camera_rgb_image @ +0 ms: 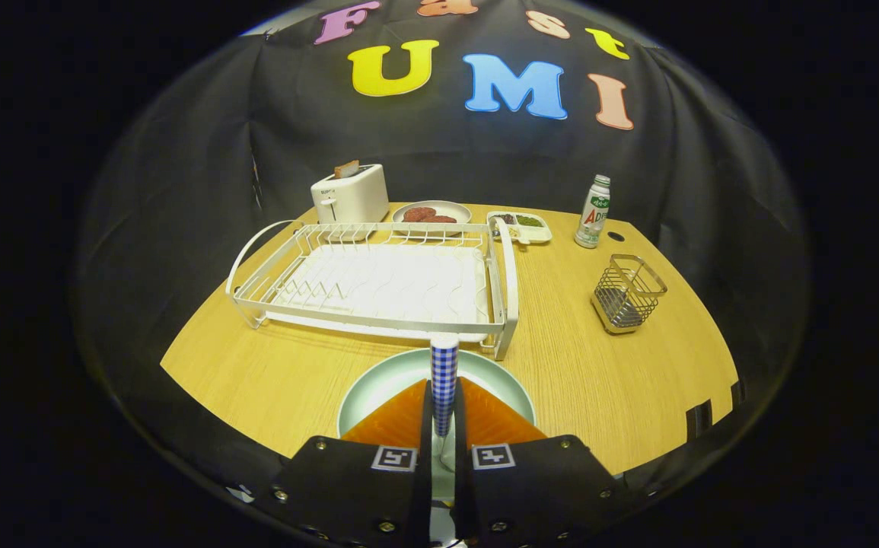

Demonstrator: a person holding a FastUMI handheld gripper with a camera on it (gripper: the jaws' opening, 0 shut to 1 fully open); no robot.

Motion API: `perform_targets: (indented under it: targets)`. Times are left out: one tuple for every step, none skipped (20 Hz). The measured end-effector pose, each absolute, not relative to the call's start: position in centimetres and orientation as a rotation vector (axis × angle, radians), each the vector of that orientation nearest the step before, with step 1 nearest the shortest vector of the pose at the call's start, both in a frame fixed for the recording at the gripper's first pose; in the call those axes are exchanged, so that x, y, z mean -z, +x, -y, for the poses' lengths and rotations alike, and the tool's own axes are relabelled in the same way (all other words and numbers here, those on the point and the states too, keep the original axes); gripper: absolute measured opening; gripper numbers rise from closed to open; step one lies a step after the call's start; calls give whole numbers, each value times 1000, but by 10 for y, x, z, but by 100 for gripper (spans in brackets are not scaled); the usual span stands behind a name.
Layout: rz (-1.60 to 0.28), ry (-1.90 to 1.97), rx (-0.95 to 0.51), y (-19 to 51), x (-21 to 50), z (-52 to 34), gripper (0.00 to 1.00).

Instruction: Take the plate from the dish rack, then take the spoon from the basket and place it into the plate.

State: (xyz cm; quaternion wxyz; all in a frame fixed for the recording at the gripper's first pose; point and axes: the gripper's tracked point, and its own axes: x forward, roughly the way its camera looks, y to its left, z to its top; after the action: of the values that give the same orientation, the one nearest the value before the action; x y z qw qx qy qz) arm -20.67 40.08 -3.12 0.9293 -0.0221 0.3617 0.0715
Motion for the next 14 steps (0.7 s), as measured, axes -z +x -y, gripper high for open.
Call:
perform_targets:
  targets:
    - [-739, -43, -147, -206, 30, -401, 12]
    - [-735, -39, -151, -204, 28, -402, 13]
    - [-729, -38, -152, -203, 26, -402, 13]
    - [-723, -36, -153, -201, 23, -403, 14]
    - [-720, -34, -154, -200, 22, -404, 14]
    - [-719, -33, -156, -199, 21, -404, 14]
    - [-717, -31, -156, -198, 20, -404, 14]
    - [-716, -29, -155, -197, 19, -404, 14]
    - [-716, -28, -154, -197, 19, -404, 14]
    - [-717, -26, -153, -196, 18, -404, 14]
    - [-716, -25, -152, -195, 18, -403, 14]
    - [-715, -25, -150, -193, 18, -402, 14]
    - [-714, -24, -148, -192, 18, -401, 14]
    - [-712, -24, -145, -190, 17, -400, 14]
